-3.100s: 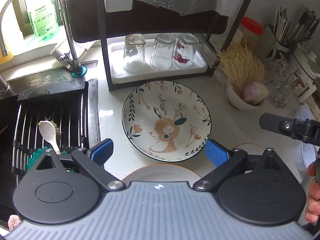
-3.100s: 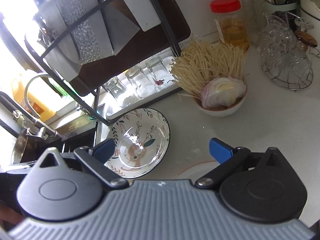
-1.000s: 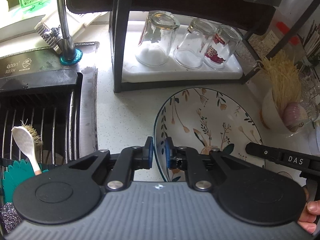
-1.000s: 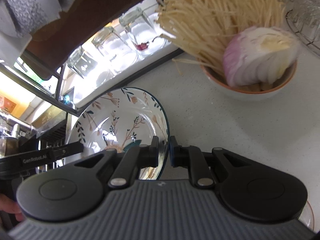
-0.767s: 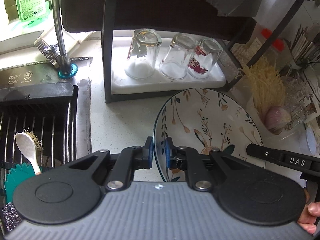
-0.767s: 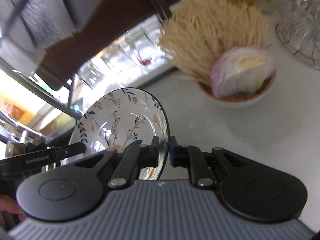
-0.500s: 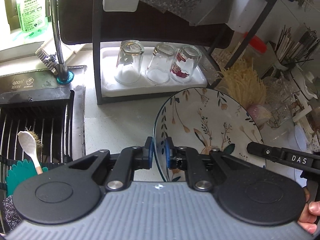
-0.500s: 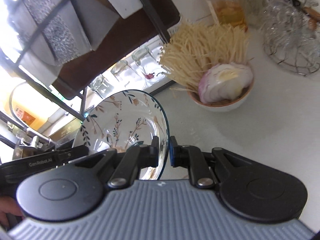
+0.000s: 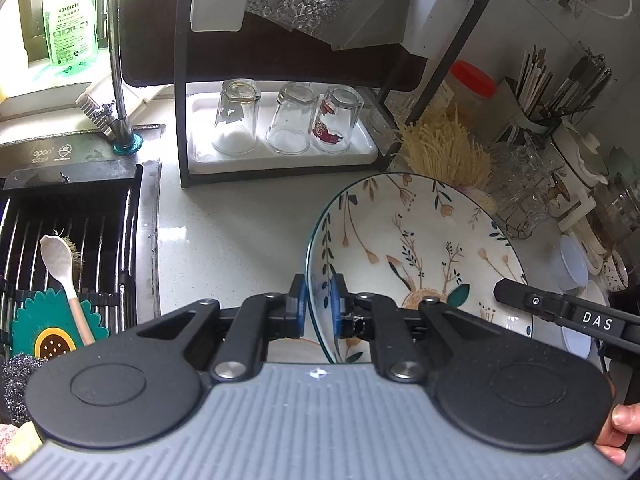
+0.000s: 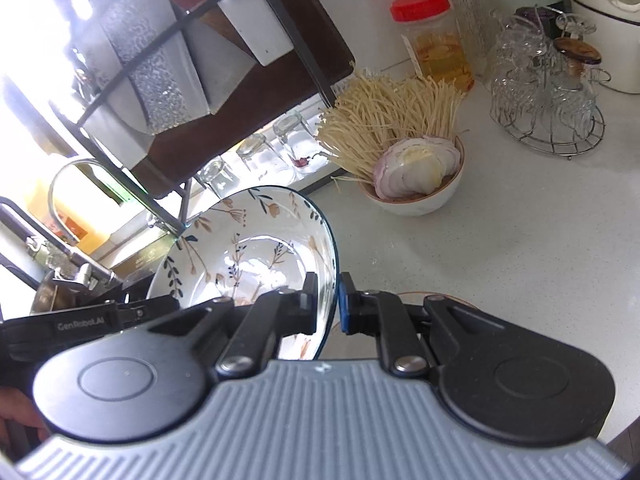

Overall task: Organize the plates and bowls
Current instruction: 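Lift the deer-pattern plate and carry it over the counter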

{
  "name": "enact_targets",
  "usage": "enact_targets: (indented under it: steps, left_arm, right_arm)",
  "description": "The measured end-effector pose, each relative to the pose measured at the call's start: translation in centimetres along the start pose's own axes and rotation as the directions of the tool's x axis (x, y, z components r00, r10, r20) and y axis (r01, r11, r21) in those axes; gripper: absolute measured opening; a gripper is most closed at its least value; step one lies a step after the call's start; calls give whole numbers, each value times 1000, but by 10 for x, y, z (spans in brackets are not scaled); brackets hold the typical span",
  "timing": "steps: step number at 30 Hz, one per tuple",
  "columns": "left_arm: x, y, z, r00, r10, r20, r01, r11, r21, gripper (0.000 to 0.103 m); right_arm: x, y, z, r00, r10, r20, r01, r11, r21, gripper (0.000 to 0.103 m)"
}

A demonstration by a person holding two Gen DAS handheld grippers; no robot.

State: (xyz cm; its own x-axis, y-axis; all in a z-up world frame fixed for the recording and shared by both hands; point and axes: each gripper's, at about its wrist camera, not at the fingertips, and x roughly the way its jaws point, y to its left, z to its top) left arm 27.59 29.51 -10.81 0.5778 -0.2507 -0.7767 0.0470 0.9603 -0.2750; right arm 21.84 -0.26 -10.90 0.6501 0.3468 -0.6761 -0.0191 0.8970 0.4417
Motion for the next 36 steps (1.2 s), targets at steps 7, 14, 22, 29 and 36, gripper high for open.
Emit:
enact_targets:
  steps: [7, 14, 22, 29, 36]
  left_arm:
    - [-5, -19, -16, 1000, -29, -3, 29, 1000, 8, 14]
    - [1, -41, -33, 997, -72, -33, 73, 996, 46, 14]
    - [17, -69, -47, 990, -108, -86, 116, 989, 91, 14]
    - [37, -89, -60, 981, -113, -155, 133, 984, 123, 15]
    - [57, -91, -71, 971, -111, -213, 136, 985, 108, 15]
  right_arm:
    - [-21, -11, -8, 999, -28, 25, 28, 1000, 7, 13]
    - [-43, -32, -23, 996, -80, 34, 79, 996, 49, 13]
    - [-60, -56, -37, 988, -146, 50, 141, 985, 101, 13]
    - [-64, -80, -53, 978, -203, 46, 194, 968, 157, 13]
    - [-59, -87, -63, 970, -241, 27, 235, 960, 150, 13]
